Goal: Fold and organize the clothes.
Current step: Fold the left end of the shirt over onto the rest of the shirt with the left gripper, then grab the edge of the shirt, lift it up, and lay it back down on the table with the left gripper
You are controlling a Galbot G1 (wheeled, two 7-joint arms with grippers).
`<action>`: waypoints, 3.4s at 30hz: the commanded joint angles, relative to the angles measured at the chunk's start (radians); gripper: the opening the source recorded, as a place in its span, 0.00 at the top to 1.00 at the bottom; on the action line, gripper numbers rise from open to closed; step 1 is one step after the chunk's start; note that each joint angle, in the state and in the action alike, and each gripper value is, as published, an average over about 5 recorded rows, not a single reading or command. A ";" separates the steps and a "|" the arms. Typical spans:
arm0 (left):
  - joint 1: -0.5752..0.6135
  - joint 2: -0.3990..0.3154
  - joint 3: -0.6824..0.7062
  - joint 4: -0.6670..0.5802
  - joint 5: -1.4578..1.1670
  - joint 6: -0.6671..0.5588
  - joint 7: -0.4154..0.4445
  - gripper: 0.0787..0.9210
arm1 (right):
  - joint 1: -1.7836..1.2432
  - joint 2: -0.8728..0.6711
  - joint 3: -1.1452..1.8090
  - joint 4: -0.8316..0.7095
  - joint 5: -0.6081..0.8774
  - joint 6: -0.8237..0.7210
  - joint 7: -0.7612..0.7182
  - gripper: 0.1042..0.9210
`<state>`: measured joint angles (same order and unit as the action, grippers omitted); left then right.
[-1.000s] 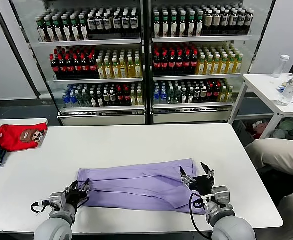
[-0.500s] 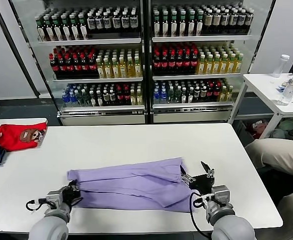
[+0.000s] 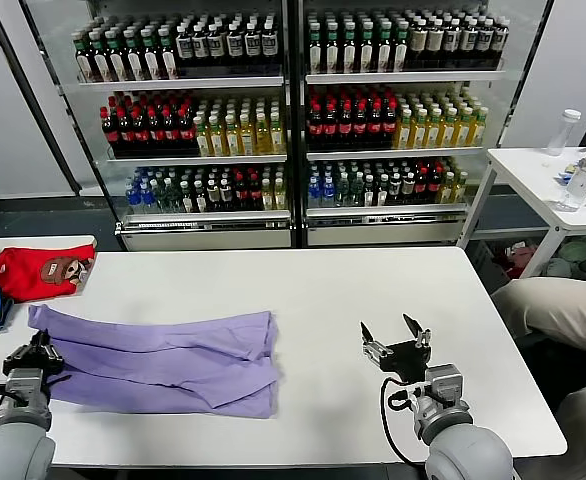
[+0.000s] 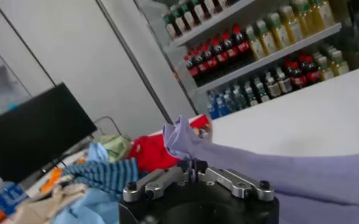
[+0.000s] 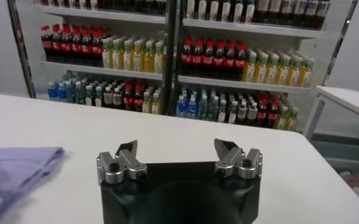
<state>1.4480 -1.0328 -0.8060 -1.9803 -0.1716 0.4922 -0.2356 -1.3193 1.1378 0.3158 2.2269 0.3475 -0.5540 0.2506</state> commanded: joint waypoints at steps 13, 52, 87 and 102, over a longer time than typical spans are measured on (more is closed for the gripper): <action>-0.108 -0.216 0.508 -0.182 -0.197 0.090 0.098 0.96 | -0.019 0.010 0.008 0.011 -0.013 0.000 0.002 0.12; 0.016 -0.141 0.146 0.025 -0.180 0.031 0.042 0.16 | 0.008 0.016 -0.014 -0.009 -0.019 0.005 -0.009 0.12; -0.050 -0.192 0.144 0.117 -0.386 0.047 0.262 0.67 | 0.010 0.014 -0.011 -0.009 -0.020 0.006 -0.008 0.12; -0.014 -0.086 -0.170 -0.163 -0.434 0.090 0.253 0.98 | 0.010 0.007 -0.007 -0.003 -0.019 0.005 -0.007 0.12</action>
<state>1.4220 -1.2007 -0.7390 -1.9685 -0.5583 0.5401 0.0069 -1.3092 1.1452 0.3074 2.2212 0.3283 -0.5495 0.2438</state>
